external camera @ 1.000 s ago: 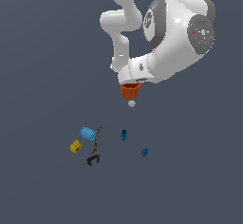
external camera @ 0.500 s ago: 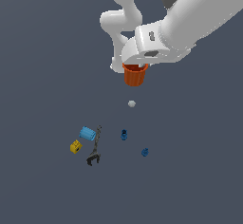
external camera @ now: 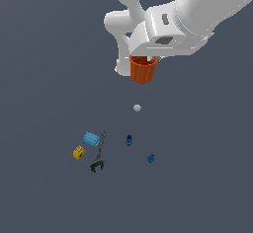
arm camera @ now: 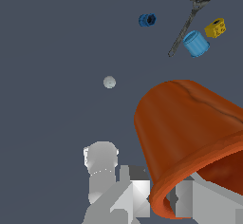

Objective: Pick up a designated object from a clutter of objects.

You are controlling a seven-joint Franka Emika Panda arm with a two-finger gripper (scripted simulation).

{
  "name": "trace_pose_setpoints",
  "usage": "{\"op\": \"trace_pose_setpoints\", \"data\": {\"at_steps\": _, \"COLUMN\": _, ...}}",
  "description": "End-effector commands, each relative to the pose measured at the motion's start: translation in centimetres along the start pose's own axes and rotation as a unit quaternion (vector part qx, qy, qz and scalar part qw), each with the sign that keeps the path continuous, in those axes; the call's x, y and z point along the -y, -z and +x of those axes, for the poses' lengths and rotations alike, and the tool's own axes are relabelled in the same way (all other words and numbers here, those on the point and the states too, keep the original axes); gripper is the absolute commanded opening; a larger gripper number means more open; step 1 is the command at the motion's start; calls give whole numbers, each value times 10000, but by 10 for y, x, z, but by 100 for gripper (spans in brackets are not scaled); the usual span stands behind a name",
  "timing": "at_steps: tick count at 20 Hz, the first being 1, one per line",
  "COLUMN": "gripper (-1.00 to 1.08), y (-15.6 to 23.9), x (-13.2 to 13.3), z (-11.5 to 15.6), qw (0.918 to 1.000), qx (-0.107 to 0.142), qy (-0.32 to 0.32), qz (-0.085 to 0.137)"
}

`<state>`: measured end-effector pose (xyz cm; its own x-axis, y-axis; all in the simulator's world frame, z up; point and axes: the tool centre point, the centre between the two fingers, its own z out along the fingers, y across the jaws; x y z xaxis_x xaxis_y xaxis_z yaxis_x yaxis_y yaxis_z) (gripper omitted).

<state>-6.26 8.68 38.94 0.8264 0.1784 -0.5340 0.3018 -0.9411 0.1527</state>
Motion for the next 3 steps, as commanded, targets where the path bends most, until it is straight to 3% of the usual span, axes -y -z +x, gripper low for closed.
{"op": "trace_pose_setpoints", "data": {"at_steps": 1, "gripper": -100, "y": 3, "x": 0, "z": -1, "qw": 10000, "qx": -2, "qy": -2, "qz": -1}}
{"op": "trace_pose_setpoints", "data": {"at_steps": 3, "gripper": -100, "y": 3, "x": -1, "z": 0, "qw": 10000, "qx": -2, "qy": -2, "qz": -1}}
